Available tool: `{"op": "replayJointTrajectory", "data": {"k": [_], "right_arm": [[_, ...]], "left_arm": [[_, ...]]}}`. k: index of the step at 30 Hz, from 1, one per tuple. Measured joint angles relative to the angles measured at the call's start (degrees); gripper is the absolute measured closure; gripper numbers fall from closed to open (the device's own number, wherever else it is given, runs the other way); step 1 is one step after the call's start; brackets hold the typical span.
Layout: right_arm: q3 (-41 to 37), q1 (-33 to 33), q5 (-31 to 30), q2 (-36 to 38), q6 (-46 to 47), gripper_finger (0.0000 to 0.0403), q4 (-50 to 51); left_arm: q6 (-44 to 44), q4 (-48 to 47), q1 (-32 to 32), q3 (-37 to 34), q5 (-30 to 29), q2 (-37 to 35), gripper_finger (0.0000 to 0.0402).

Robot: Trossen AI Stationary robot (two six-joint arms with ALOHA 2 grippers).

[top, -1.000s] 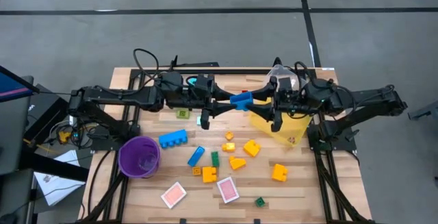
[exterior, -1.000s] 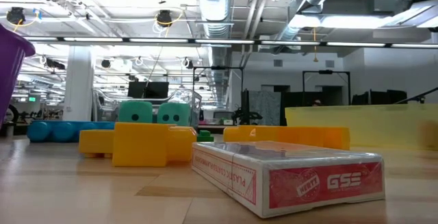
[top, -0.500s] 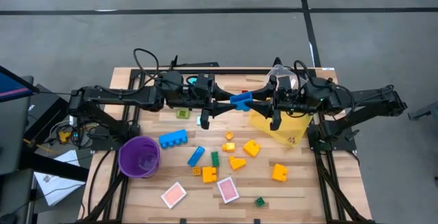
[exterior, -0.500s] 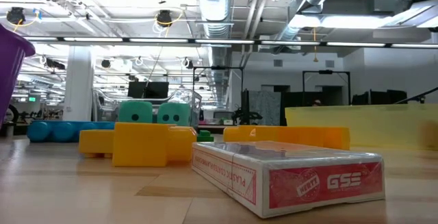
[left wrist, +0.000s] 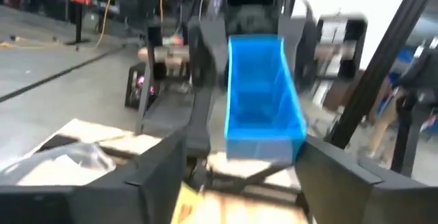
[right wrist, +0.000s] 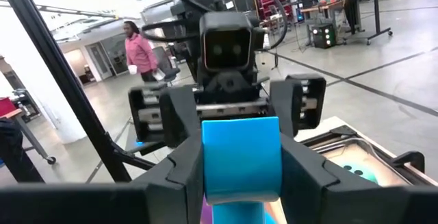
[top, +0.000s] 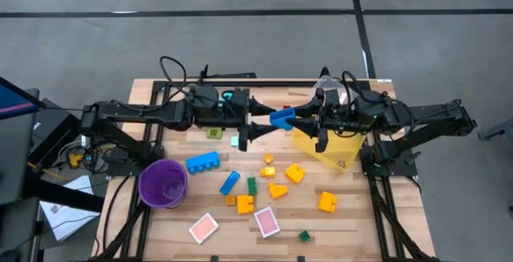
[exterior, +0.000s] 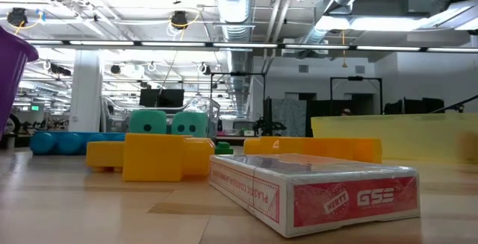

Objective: Pick & Place Toys
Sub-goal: Put the blue game piece into the yellow bin

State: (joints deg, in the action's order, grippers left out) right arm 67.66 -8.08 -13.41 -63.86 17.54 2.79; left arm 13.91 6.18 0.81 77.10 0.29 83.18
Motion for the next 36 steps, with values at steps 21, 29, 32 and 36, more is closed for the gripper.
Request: {"op": "replayJointTrajectory", "data": {"k": [21,29,32,36], "right_arm": [[-2.3,6.0,-5.6,0.2,25.2,0.0272,51.2],[-10.3,6.0,-6.4,0.2,45.9,0.0272,65.6],[-14.9,6.0,-6.3,0.2,54.5,0.0272,67.5],[-20.2,7.1,-6.3,0.2,62.5,0.0272,68.2]], "left_arm": [[-7.3,-23.7,0.1,0.0,-7.9,-9.9,0.0105],[-7.3,-23.1,0.1,0.0,-8.0,-9.9,0.0105],[-7.3,-23.4,0.1,0.0,-8.0,-9.6,0.0105],[-7.3,-22.8,0.1,0.0,-8.0,-9.2,0.0105]]}}
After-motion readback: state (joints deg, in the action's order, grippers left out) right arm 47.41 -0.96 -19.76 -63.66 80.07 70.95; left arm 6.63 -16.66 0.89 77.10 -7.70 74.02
